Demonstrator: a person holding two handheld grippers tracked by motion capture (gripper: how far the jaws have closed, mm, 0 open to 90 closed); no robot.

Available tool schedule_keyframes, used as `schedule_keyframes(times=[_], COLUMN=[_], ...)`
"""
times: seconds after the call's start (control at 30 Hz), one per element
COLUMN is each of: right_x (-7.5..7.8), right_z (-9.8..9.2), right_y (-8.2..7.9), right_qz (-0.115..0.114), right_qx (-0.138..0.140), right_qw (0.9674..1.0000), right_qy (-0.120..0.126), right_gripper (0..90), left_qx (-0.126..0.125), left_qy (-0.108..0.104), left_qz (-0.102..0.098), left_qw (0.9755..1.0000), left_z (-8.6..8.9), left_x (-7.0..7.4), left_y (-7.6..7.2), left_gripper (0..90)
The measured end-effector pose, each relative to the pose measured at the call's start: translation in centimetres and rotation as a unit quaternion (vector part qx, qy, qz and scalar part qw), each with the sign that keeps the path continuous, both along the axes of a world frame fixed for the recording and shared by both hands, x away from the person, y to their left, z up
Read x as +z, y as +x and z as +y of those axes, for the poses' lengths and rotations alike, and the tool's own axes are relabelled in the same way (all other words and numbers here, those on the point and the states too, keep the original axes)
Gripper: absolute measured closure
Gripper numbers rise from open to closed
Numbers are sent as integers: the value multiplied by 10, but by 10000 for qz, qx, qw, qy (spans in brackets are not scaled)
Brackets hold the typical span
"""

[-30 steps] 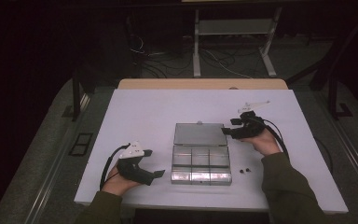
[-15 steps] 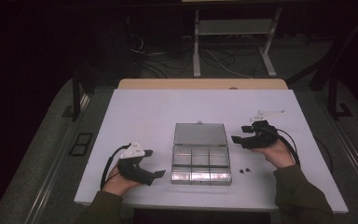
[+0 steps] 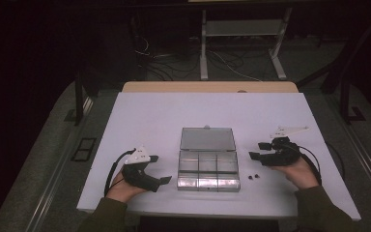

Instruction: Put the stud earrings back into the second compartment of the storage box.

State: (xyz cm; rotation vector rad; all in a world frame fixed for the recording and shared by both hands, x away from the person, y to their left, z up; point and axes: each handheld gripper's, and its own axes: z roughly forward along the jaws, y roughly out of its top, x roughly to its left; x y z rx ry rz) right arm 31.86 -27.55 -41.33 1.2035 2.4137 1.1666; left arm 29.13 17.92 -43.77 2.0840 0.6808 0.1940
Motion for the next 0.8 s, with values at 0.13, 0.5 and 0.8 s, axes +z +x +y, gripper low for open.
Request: schedule_keyframes(times=[0.13, 0.5, 0.8], right_x=[0, -12, -21], right_z=[-5, -4, 1], right_y=[-10, -36, -37], right_qz=[-37, 87, 235], right_qx=[110, 538, 693], right_qw=[9999, 9984, 9961], right_qy=[46, -159, -494], right_gripper=[497, 645, 703], left_qx=[5, 16, -7], left_qy=[15, 26, 54], left_qz=[-11, -28, -28], left_qw=[10000, 10000, 10000], left_z=[1, 1, 0], left_x=[1, 1, 0], left_y=[0, 0, -1], left_gripper=[68, 69, 68])
